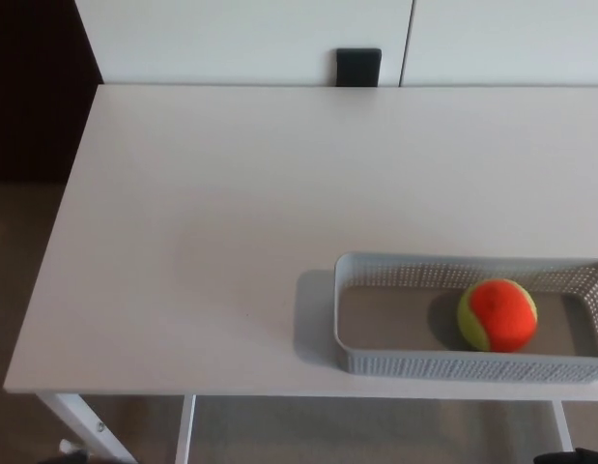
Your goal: The robot walk towards a table in front and uses its left hand to pickup a tennis ball on the left side and put it in a container on the right hand side
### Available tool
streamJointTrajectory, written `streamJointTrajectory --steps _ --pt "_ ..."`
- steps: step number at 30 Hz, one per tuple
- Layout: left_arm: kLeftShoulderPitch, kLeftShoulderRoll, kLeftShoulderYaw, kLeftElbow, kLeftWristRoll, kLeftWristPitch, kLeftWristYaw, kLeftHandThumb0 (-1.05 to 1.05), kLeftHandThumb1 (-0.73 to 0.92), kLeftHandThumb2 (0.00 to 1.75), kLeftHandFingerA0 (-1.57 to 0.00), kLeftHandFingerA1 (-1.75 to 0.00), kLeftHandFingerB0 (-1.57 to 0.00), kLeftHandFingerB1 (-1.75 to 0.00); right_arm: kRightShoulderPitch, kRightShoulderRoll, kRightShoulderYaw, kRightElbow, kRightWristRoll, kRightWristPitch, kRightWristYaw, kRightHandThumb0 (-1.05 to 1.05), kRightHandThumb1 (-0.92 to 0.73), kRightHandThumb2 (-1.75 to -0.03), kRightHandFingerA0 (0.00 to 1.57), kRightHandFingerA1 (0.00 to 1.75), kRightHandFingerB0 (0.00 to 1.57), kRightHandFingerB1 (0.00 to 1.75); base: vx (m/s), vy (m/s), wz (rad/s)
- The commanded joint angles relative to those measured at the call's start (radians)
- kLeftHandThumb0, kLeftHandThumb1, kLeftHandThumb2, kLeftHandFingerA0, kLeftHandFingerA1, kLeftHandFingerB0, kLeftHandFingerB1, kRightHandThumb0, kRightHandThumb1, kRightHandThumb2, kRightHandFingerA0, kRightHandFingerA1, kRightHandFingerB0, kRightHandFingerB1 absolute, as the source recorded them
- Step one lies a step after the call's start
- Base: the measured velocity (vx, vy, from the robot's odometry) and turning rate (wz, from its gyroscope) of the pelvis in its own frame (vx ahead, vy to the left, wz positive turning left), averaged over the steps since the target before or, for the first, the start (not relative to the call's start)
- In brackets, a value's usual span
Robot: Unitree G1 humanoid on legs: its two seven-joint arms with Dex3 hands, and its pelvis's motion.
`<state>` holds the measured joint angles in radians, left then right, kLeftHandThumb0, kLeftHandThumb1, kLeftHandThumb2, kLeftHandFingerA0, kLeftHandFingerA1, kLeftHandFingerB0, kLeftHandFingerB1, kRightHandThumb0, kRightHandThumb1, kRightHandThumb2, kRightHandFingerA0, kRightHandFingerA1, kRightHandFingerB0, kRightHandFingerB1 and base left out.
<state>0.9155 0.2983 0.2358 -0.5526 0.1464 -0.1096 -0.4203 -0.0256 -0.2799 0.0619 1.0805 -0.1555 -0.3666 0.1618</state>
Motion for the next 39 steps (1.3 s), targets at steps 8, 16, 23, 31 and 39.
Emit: streamJointTrajectory --steps 8,16,23,31,39 --pt "-0.375 0.049 -0.139 0.782 0.066 -0.103 0.063 -0.71 0.61 0.93 -0.30 -0.56 -0.22 -0.47 -0.020 -0.004 -0.023 0.053 0.003 -0.001 -0.084 -0.27 -0.66 -0.59 0.53 0.61 0.35 0.43 0.00 0.000 0.00" --pt "-0.703 -0.016 -0.096 1.233 0.050 -0.045 0.301 -0.64 0.81 0.63 -0.21 -0.46 -0.19 -0.34 0.018 -0.008 -0.026 0.058 -0.002 -0.014 -0.129 -0.32 -0.69 -0.60 0.40 0.52 0.31 0.41 0.00 0.000 0.00" --pt "-0.732 -0.008 -0.136 1.379 0.072 -0.052 0.304 -0.65 0.84 0.64 -0.22 -0.43 -0.17 -0.34 0.041 -0.024 -0.033 0.068 0.006 -0.019 -0.112 -0.30 -0.51 -0.91 0.39 0.62 0.20 0.51 0.00 0.000 0.00" --pt "-0.758 0.049 -0.197 1.497 0.093 -0.089 0.295 -0.36 0.57 1.11 -0.01 -0.51 0.00 -0.50 0.065 -0.025 -0.049 0.079 0.019 -0.023 -0.100 -0.30 -0.70 -0.60 0.42 0.52 0.31 0.40 0.00 0.000 0.00" --pt "-0.773 0.071 -0.223 1.569 0.070 -0.174 0.312 -0.36 0.55 1.10 -0.01 -0.50 0.00 -0.49 0.073 -0.023 -0.057 0.072 0.006 -0.040 -0.104 -0.30 -0.70 -0.60 0.41 0.52 0.33 0.41 0.00 0.000 0.00"
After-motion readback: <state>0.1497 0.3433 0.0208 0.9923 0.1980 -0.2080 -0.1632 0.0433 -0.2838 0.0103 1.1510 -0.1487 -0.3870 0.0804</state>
